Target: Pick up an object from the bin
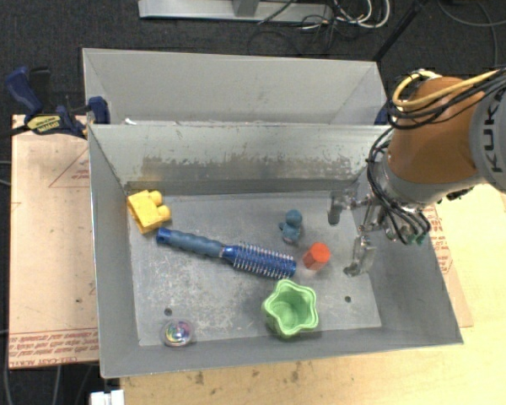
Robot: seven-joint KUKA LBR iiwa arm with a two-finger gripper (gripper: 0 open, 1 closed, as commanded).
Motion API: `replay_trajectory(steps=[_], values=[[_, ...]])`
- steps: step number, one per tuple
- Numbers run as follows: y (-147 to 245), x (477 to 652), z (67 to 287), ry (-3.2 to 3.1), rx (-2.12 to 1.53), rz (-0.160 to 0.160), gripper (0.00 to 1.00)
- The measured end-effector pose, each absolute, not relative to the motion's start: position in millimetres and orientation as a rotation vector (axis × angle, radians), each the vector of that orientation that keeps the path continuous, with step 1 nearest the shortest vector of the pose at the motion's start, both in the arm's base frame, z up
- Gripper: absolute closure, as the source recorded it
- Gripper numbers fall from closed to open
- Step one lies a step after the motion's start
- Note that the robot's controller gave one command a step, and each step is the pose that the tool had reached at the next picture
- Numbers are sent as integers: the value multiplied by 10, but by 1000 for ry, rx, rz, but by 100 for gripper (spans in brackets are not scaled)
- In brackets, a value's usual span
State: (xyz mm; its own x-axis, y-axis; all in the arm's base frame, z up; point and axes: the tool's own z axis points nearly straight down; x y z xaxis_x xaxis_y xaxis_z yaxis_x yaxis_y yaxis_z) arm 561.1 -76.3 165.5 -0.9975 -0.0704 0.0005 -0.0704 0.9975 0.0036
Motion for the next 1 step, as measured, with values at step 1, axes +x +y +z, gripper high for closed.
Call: replay_trajectory(steps=[1], values=[[-1, 5663, 685, -3052, 737, -5, 0]])
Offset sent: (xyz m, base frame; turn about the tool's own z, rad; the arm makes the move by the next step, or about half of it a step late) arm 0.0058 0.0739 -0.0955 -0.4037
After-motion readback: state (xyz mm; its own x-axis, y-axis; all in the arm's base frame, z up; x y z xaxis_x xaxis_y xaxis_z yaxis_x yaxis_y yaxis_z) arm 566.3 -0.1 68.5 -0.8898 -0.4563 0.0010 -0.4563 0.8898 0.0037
